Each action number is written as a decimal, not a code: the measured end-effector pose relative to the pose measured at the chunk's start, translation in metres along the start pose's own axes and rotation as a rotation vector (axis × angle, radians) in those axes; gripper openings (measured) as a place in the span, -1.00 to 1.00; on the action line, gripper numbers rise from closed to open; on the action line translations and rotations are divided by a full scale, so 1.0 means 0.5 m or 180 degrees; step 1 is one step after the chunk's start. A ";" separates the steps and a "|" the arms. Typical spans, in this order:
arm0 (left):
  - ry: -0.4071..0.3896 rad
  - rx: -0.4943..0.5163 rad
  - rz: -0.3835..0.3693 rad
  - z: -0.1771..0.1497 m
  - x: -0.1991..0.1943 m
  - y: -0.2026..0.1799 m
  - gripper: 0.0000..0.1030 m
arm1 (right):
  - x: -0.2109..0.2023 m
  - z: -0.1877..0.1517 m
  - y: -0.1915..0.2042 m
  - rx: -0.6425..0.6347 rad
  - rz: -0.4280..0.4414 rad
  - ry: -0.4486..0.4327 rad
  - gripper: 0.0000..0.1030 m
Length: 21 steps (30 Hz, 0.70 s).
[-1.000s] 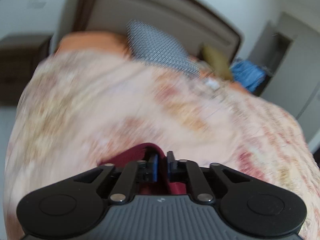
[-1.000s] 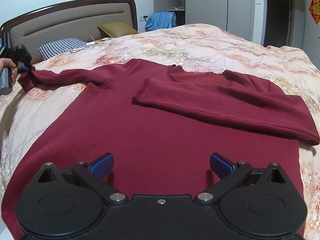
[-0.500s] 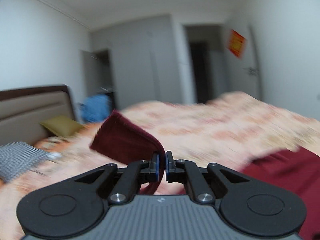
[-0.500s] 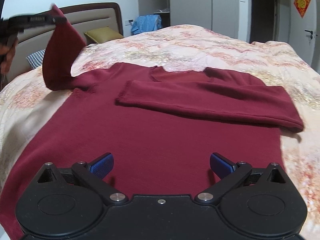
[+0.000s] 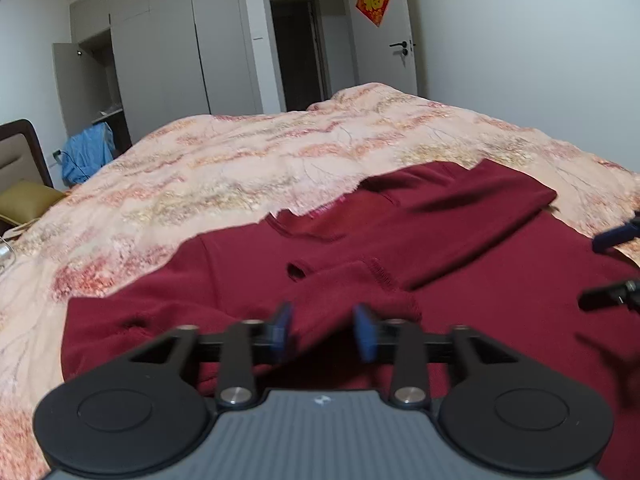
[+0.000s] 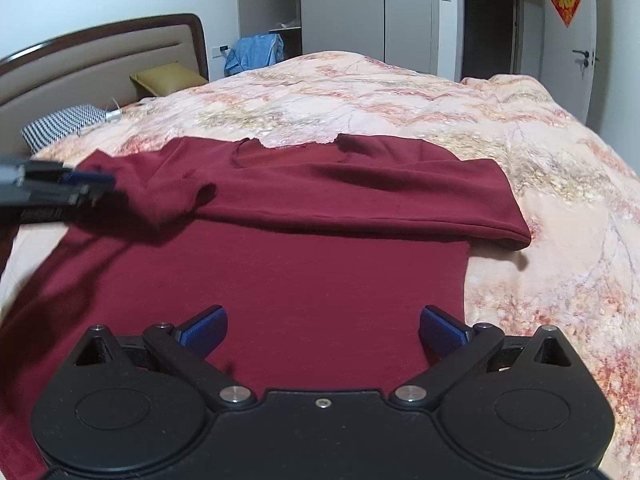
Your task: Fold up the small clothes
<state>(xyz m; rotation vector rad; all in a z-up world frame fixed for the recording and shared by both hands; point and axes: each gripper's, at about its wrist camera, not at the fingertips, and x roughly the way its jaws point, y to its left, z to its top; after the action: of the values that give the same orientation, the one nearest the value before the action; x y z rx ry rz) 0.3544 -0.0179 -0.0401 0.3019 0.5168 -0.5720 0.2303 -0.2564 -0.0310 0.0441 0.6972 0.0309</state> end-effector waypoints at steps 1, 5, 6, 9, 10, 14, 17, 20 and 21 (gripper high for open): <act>-0.0005 -0.0006 -0.0012 -0.006 -0.007 -0.001 0.14 | 0.001 0.004 -0.003 0.0034 0.0054 -0.0009 0.99; -0.0007 -0.0067 0.0207 -0.017 -0.040 -0.003 0.63 | 0.016 0.035 -0.003 0.0151 0.0330 -0.0095 0.97; 0.0004 -0.0113 0.0320 -0.021 -0.051 -0.003 0.75 | 0.024 0.045 0.003 0.0159 0.0409 -0.0122 0.96; 0.0101 -0.0299 0.0662 -0.034 -0.074 0.007 0.87 | 0.052 0.075 0.039 0.0125 0.0625 -0.0184 0.89; 0.0159 -0.0366 0.0787 -0.040 -0.076 0.015 0.90 | 0.065 0.087 0.052 0.0112 0.0696 -0.0191 0.82; 0.0453 -0.0521 0.1157 -0.065 -0.077 0.059 0.90 | 0.120 0.132 0.106 0.0056 0.0832 -0.0192 0.55; 0.0628 -0.0657 0.1273 -0.081 -0.078 0.099 0.90 | 0.169 0.160 0.142 -0.0094 0.0785 -0.0133 0.27; 0.0675 -0.0710 0.1361 -0.096 -0.087 0.122 0.90 | 0.208 0.174 0.164 -0.0135 0.0798 0.0002 -0.12; 0.0686 -0.0714 0.1384 -0.098 -0.089 0.126 0.90 | 0.217 0.176 0.169 -0.0130 0.0838 0.0042 -0.29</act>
<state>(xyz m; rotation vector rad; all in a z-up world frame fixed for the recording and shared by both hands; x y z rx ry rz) 0.3405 0.0719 -0.0487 0.2529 0.6937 -0.0572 0.3686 -0.1699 -0.0288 0.0965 0.7002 0.2980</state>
